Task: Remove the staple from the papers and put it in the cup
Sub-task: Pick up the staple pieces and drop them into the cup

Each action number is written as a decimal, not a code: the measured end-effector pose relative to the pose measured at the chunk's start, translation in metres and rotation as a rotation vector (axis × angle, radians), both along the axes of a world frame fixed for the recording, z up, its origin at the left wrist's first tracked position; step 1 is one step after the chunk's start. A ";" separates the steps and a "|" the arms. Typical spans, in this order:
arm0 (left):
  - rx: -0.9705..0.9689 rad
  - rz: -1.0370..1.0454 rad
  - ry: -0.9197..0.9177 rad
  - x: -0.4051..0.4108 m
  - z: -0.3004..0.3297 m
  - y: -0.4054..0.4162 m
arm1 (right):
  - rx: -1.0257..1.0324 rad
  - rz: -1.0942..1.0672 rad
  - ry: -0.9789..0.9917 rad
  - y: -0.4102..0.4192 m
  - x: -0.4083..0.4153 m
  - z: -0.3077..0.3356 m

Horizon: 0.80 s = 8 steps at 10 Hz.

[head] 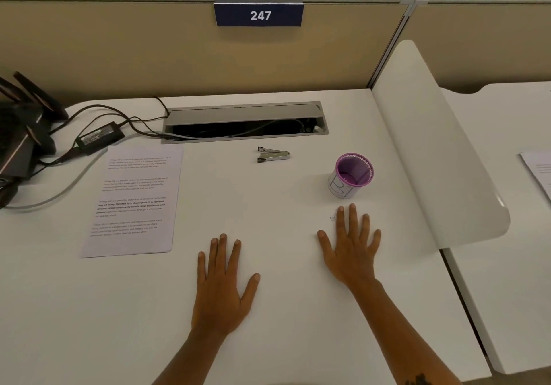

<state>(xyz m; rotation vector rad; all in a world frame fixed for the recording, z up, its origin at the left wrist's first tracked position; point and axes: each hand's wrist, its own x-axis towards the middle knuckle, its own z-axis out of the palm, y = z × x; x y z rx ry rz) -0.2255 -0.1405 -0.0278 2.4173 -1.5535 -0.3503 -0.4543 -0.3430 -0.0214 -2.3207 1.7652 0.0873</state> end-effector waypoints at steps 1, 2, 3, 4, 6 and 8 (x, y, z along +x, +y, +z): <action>0.003 0.000 0.002 0.000 0.000 0.000 | -0.030 -0.057 -0.143 -0.010 0.000 0.009; 0.017 0.004 -0.001 0.000 -0.001 -0.001 | -0.075 -0.100 -0.273 -0.017 -0.006 0.013; 0.013 0.006 0.002 0.000 -0.002 -0.001 | -0.028 -0.020 -0.475 -0.023 -0.011 0.013; 0.013 0.007 0.002 0.000 -0.003 0.000 | -0.023 0.111 -0.417 -0.031 -0.007 0.016; 0.016 0.007 -0.001 0.000 -0.002 0.000 | -0.050 0.366 -0.272 -0.056 -0.007 0.021; 0.017 0.006 -0.001 0.000 -0.002 -0.001 | -0.070 0.484 -0.267 -0.067 -0.009 0.021</action>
